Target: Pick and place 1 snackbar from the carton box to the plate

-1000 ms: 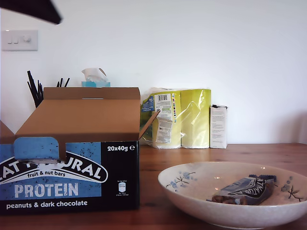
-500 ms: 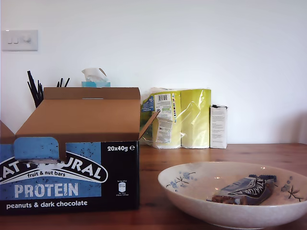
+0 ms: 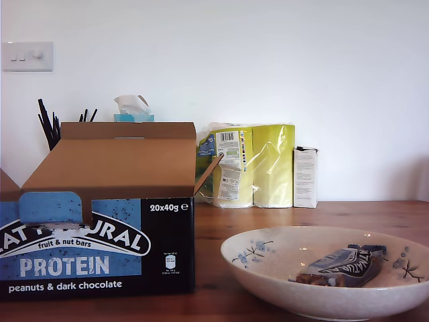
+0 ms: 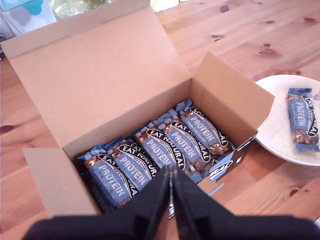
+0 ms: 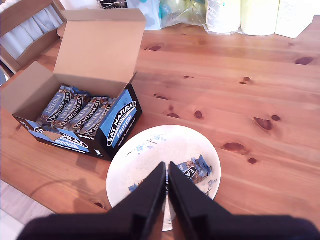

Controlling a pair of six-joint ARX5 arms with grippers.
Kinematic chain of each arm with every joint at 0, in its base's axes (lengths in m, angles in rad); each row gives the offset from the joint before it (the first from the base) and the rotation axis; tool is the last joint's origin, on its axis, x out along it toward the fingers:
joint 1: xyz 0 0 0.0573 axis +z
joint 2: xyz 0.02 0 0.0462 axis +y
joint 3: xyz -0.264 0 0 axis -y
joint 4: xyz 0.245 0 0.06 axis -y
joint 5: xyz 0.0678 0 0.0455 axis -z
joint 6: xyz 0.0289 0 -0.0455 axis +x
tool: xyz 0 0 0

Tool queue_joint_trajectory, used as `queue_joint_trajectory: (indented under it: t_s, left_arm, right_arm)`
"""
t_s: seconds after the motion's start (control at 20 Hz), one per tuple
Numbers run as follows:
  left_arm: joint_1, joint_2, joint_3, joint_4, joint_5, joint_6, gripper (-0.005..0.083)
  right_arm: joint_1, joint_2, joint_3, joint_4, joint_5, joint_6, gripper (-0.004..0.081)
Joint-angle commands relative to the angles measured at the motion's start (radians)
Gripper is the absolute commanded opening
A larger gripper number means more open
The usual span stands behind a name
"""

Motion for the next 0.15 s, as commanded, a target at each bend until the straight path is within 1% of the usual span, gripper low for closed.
queue_joint_trajectory:
  t_s: [0.0,0.1]
  left_arm:
    - [0.002,-0.002,-0.006,0.003,0.001,0.004,-0.0024]
    - [0.002,-0.002,-0.006,0.003,0.001,0.004,-0.0024]
  right_arm:
    - [0.004,-0.003,-0.003,0.003,-0.003,0.002,-0.0013]
    - [0.004,-0.003,-0.003,0.003,-0.003,0.002,-0.0013]
